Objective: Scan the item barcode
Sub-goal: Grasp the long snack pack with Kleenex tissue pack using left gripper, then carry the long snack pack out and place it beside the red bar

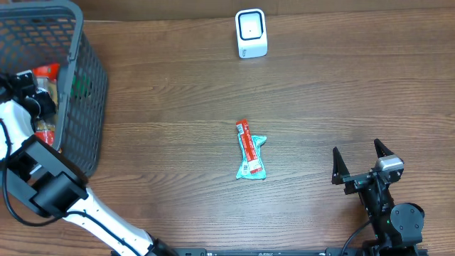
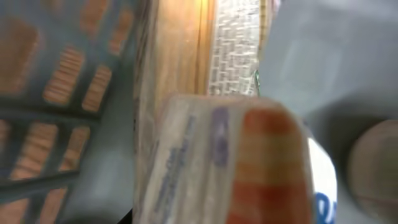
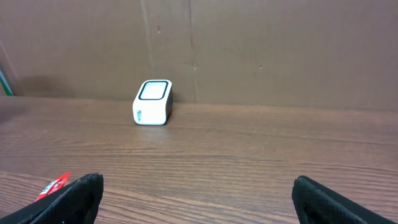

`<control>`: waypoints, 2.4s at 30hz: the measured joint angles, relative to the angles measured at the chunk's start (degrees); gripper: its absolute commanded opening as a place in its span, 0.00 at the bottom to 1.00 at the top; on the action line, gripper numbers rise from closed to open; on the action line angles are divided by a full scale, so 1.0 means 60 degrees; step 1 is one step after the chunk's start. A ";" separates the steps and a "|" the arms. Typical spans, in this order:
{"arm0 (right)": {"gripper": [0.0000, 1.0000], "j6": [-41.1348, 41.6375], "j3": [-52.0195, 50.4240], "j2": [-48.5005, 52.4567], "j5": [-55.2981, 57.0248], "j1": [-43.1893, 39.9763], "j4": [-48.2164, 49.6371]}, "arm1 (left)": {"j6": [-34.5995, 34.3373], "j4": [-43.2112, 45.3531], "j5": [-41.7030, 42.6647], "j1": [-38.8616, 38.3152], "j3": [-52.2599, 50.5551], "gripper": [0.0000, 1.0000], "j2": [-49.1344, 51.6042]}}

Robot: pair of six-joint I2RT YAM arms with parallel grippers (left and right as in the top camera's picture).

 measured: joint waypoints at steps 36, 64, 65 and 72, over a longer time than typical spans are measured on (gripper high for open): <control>1.00 0.0000 0.0000 0.0004 0.0004 0.0000 0.0011 | -0.5246 -0.6087 -0.1279 -0.7610 -0.2058 0.04 -0.6717; 1.00 0.0000 0.0000 0.0000 0.0004 0.0000 0.0007 | -0.7369 -0.2178 -0.0914 -1.0455 -0.6543 0.78 -0.4513; 1.00 0.0000 0.0000 0.0004 0.0004 0.0000 0.0007 | -0.7366 -0.2262 -0.0914 -1.0455 -0.6510 0.79 -0.4513; 1.00 0.0000 0.0000 0.0000 0.0000 0.0000 0.0011 | -0.7082 -0.3781 -0.1049 -1.0455 -0.4674 0.78 -0.4488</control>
